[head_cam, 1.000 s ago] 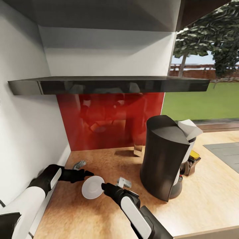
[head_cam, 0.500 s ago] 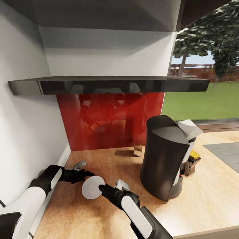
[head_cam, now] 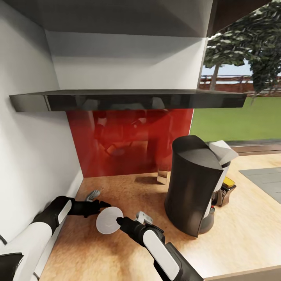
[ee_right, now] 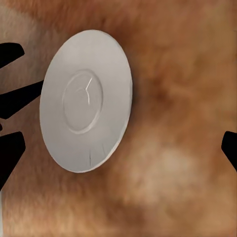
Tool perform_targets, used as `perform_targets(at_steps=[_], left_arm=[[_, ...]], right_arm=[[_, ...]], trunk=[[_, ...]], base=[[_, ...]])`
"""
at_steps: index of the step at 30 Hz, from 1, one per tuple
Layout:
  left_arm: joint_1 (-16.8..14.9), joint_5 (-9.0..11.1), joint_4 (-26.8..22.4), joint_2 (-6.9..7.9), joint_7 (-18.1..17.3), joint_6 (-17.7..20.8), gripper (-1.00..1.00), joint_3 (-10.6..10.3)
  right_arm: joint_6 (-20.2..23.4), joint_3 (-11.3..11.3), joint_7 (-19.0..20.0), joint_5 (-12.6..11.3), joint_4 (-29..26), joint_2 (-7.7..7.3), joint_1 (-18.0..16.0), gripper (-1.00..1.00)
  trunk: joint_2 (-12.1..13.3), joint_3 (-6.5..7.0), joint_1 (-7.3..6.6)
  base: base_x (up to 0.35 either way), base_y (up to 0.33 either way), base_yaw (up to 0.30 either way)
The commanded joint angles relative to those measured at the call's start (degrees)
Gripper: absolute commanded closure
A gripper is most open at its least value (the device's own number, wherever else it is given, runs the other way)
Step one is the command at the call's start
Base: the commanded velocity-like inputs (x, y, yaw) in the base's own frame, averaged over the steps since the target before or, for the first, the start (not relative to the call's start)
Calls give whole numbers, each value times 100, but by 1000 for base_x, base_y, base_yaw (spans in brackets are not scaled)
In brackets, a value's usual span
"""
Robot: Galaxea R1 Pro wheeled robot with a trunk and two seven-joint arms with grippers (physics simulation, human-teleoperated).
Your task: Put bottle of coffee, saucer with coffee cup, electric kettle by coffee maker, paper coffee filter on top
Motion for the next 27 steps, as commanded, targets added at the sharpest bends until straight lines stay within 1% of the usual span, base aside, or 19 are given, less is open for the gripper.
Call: perform_targets(at_steps=[1,3,7,12,25,26,27], left_arm=[[0,-34,7,-3,2,38,-100,-5],[39,29,-5,2,1,39,-100,-9],[147,292,-41,4,-7,46,-100,-17],[260,604,-48,4,-8,46,-100,-17],[262,821,-46,-10,-25,46,-100,-18],[262,-400,-47,-11,-25,46,-100,-18],[262,-399,-48,-11,-25,46,-100,-18]], right_arm=[[11,3,-41,-27,-6,0,-6,-100],[11,3,-41,-34,3,0,-6,-100],[11,3,-41,-125,14,0,-6,-100],[11,3,-41,-142,26,0,-6,-100],[11,0,-48,-160,47,0,-6,-100],[11,-2,-49,-160,49,0,-6,-100],[11,-3,-49,-169,51,0,-6,-100]], trunk=[[-10,-14,4],[-10,-14,4],[-10,-14,4],[-10,-14,4],[-10,-14,4],[-10,-14,4],[-10,-14,4]], base=[[0,0,0],[0,0,0],[0,0,0],[0,0,0],[0,0,0],[0,0,0],[0,0,0]])
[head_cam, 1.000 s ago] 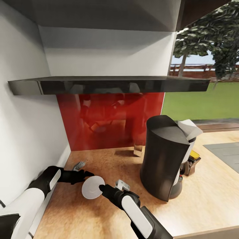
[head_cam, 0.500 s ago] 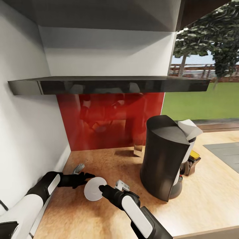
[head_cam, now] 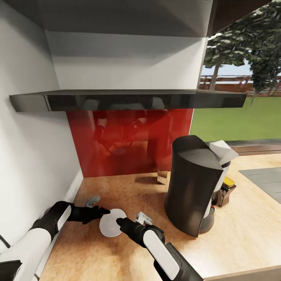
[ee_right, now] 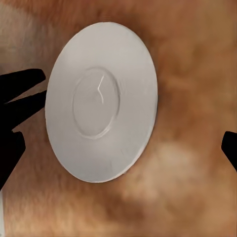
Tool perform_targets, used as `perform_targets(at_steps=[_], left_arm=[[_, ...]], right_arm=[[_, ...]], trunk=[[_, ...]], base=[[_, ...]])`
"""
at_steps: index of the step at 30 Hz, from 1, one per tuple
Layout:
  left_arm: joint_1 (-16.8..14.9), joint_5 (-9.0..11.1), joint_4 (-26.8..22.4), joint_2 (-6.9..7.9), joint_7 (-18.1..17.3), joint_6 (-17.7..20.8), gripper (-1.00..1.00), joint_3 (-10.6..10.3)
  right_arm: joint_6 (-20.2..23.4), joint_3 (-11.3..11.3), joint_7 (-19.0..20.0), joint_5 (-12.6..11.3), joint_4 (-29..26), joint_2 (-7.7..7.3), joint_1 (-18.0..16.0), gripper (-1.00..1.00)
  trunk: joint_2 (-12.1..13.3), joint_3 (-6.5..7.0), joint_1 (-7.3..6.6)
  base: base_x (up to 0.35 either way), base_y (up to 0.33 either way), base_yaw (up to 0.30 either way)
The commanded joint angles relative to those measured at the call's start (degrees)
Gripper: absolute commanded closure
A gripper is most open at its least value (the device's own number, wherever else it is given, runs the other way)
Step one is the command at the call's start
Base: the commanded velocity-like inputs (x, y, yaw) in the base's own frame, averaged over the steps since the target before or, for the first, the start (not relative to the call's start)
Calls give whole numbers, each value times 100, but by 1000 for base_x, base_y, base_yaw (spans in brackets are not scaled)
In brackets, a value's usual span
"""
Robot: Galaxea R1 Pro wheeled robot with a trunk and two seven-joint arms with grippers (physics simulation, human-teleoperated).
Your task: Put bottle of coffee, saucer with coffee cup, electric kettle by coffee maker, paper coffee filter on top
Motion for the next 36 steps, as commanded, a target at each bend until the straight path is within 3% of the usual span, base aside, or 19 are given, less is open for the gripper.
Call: perform_targets(at_steps=[1,6,12,36], left_arm=[[0,-229,46,-2,18,5,-100,-26],[0,-228,45,-11,18,5,-100,-27],[0,-228,45,-44,18,5,-100,-27],[0,-228,40,-79,-262,5,-100,-10]], right_arm=[[11,2,-41,-37,-6,0,-6,-100],[11,-9,-43,-52,177,0,-6,-100],[11,-197,-41,-57,314,0,-6,-100],[11,-210,-41,-55,321,0,-6,-100]], trunk=[[-9,-14,4],[-9,-14,4],[-9,-14,4],[-9,-14,4]], base=[[0,0,0],[0,0,0],[0,0,0],[0,0,0]])
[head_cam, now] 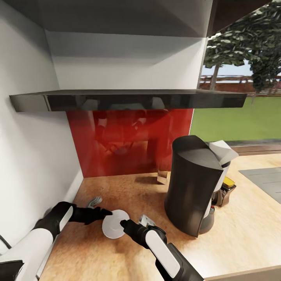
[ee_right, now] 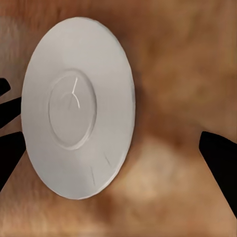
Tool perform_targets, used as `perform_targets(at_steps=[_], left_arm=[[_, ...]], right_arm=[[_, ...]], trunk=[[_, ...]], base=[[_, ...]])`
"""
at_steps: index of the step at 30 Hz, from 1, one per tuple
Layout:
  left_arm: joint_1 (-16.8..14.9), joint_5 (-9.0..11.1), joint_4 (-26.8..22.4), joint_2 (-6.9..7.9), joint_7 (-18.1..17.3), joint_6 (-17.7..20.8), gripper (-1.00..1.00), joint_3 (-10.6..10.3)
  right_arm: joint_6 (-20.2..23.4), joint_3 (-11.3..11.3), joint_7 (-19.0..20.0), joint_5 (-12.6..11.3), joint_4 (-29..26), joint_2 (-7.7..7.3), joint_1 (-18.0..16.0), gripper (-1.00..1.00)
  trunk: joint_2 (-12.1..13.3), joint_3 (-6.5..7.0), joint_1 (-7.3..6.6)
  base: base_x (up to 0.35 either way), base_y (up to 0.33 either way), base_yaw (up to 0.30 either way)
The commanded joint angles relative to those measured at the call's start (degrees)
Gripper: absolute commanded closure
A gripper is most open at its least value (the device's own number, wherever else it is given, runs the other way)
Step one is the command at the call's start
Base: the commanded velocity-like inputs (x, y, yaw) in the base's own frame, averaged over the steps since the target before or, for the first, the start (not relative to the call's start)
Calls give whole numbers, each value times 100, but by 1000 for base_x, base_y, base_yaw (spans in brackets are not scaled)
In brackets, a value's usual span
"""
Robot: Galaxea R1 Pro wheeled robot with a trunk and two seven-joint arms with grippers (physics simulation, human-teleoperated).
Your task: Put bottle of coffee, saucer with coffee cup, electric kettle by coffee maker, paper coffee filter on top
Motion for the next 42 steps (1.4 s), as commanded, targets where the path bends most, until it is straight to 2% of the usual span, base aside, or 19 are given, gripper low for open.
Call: perform_targets(at_steps=[1,7,11,14,25,32,42], left_arm=[[-4,14,2,-4,6,34,-100,5],[-4,14,-2,-53,5,34,-100,5],[-4,13,-2,-135,5,34,-100,3],[-4,12,-2,-186,5,46,-100,-189],[-4,55,-2,-209,1,68,-100,-259],[-4,29,-2,-218,-358,69,-100,-266],[-4,21,-2,-252,-408,69,-100,-268]], right_arm=[[19,2,-44,-16,-3,0,-5,-100],[19,2,-44,-14,3,0,-5,-100],[19,2,-44,-14,5,0,-5,-100],[19,2,-44,-17,6,0,-5,-100],[19,2,-41,-12,6,0,-5,-100],[19,2,-43,-11,6,0,-5,-100],[19,2,-42,-10,6,0,-5,-100]], trunk=[[-10,-13,4],[-10,-13,4],[-10,-13,4],[-10,-13,4],[-10,-13,4],[-10,-13,4],[-10,-13,4]], base=[[0,0,0],[0,0,0],[0,0,0],[0,0,0],[0,0,0],[0,0,0],[0,0,0]])
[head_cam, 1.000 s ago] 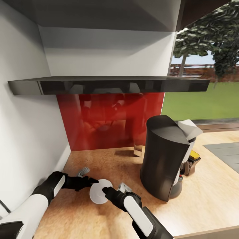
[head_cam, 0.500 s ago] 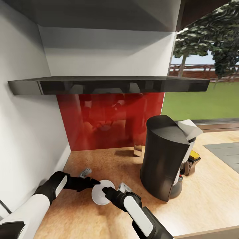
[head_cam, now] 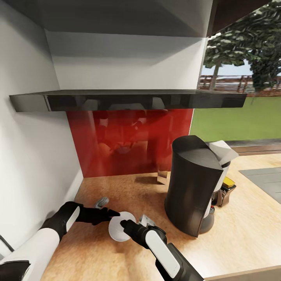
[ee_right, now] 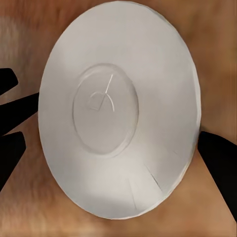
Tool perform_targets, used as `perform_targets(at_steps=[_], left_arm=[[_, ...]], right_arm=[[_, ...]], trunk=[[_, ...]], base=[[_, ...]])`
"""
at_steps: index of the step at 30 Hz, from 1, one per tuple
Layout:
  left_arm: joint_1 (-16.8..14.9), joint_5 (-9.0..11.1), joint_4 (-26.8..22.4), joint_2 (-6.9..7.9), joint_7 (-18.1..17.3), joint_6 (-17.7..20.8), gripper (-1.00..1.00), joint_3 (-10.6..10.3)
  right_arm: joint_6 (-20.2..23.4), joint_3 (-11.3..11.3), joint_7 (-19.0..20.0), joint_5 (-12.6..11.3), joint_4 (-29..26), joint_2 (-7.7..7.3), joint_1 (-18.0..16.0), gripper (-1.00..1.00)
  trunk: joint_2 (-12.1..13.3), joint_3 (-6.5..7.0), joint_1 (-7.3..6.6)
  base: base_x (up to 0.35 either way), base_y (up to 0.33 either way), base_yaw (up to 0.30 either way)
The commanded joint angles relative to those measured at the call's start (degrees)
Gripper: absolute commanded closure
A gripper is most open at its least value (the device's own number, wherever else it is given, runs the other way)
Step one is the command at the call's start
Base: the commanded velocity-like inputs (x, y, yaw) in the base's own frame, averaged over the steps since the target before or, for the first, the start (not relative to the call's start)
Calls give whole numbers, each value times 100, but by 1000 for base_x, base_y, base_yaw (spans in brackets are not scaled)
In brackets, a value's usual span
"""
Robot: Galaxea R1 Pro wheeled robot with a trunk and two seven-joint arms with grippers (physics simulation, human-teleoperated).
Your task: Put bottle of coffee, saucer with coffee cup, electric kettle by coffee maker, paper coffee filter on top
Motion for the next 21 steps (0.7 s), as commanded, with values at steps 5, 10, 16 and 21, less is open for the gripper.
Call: perform_targets(at_steps=[5,10,16,21], left_arm=[[-3,-2,2,-77,9,36,-100,-7],[-3,-3,2,-85,9,35,-100,-10],[-3,-3,2,-91,9,35,-100,-10],[-3,5,2,-93,9,35,-100,-3]], right_arm=[[20,2,-46,-25,-3,0,-5,-100],[20,2,-43,-26,-3,0,-5,-100],[20,2,-42,-25,1,0,-5,-100],[20,2,-44,-25,-1,0,-5,-100]], trunk=[[-10,-14,4],[-10,-14,4],[-10,-14,4],[-10,-14,4]], base=[[0,0,0],[0,0,0],[0,0,0],[0,0,0]])
